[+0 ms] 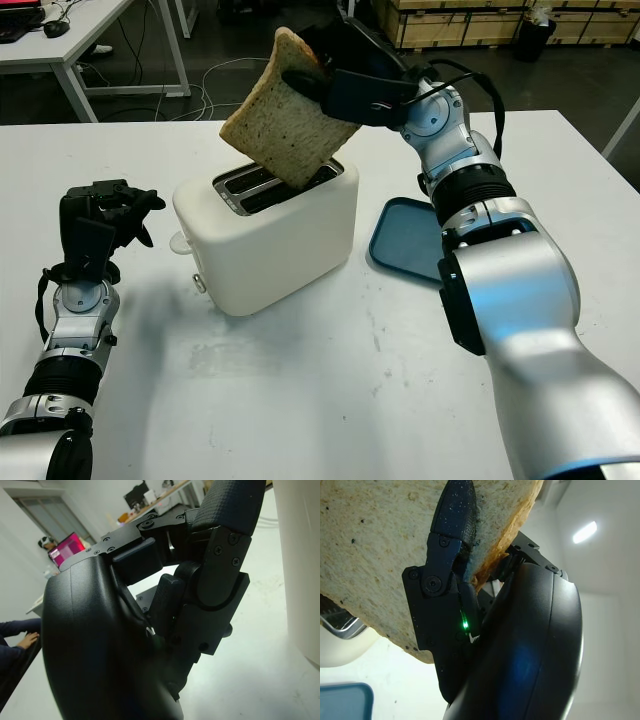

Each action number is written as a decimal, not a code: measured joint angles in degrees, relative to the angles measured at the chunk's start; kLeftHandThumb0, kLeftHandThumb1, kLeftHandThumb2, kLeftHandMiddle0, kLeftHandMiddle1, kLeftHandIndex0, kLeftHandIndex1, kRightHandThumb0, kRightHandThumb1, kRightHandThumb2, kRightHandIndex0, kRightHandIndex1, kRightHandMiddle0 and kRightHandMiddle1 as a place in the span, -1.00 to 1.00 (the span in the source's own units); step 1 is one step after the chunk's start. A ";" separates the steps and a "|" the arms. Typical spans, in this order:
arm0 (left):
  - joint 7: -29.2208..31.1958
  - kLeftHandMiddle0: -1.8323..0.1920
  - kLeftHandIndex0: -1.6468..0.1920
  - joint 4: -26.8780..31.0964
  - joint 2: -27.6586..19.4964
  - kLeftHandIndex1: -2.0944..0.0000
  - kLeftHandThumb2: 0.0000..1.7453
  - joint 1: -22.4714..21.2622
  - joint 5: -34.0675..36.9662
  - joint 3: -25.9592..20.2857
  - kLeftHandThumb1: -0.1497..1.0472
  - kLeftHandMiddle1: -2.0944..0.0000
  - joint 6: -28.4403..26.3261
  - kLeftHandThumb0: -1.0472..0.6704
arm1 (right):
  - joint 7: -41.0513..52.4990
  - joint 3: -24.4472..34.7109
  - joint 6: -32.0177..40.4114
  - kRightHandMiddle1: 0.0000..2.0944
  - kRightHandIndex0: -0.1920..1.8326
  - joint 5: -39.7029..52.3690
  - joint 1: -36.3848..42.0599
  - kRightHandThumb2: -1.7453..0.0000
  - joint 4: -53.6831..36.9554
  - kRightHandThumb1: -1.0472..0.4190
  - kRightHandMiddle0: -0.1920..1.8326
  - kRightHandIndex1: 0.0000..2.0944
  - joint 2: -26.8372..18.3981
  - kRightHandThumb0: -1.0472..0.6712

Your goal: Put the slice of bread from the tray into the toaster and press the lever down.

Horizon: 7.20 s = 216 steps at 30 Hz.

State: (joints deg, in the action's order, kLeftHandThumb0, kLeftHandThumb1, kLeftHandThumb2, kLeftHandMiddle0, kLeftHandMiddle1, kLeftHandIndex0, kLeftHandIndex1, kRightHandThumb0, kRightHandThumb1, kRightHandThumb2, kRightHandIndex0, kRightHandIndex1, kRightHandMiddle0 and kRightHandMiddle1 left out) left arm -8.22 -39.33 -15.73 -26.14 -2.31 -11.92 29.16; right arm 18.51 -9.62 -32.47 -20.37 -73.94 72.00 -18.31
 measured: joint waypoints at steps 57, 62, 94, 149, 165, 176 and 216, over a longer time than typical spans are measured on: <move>-0.87 -0.74 -0.92 0.16 0.72 0.38 -0.83 0.48 -0.40 0.07 0.79 -0.21 -0.23 -1.00 | -10.83 -27.60 -17.40 -0.99 -0.81 -26.70 -5.52 0.93 -3.92 -0.82 -0.59 -0.72 -3.43 -1.00; -0.76 -0.74 -0.92 0.16 0.72 0.38 -0.83 0.48 -0.40 0.06 0.79 -0.20 -0.23 -1.00 | -7.74 -25.75 -15.97 -0.99 -0.81 -25.26 -6.36 0.99 -4.00 -0.78 -0.64 -0.83 -4.22 -1.00; 2.45 -0.68 -0.59 8.57 -6.74 0.19 -0.70 0.79 -6.01 2.45 0.79 -0.38 4.33 -1.00 | -15.21 16.26 -9.05 -0.78 0.13 21.54 45.72 0.65 -27.96 -0.83 0.25 -0.23 0.49 -0.29; 18.62 -0.36 -0.13 12.08 -23.87 0.33 -0.44 1.81 -19.15 11.26 0.79 -0.67 21.27 -1.00 | -14.98 17.48 18.03 -0.48 0.08 16.67 58.28 0.69 -59.45 -0.83 0.20 0.32 2.20 -0.32; 16.56 -0.43 0.07 14.25 -25.28 0.04 -0.39 1.82 -24.86 12.28 0.79 -0.67 19.58 -1.00 | -14.97 17.58 16.47 -0.47 0.07 17.18 58.29 0.70 -59.43 -0.83 0.19 0.31 2.25 -0.32; 17.35 -0.40 0.08 15.98 -26.75 0.08 -0.38 2.17 -24.79 13.81 0.79 -0.67 19.17 -1.00 | -14.97 17.67 15.11 -0.47 0.08 17.21 58.29 0.71 -58.90 -0.83 0.18 0.31 2.25 -0.33; 6.82 -0.41 0.22 15.64 -26.46 -0.08 -0.34 8.53 -30.42 17.33 0.79 -0.67 19.11 -1.00 | -14.02 18.22 13.13 -0.41 0.10 19.87 58.28 0.72 -57.66 -0.83 0.15 0.29 2.25 -0.24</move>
State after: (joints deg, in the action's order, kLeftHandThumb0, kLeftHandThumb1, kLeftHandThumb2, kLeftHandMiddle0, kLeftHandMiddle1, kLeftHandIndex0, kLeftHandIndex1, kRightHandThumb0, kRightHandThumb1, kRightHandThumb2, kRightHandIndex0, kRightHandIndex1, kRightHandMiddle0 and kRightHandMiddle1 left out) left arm -1.40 -23.69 -42.19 -17.61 -32.73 5.41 48.27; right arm 4.49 8.60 -19.35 -0.50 -15.66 14.34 -16.06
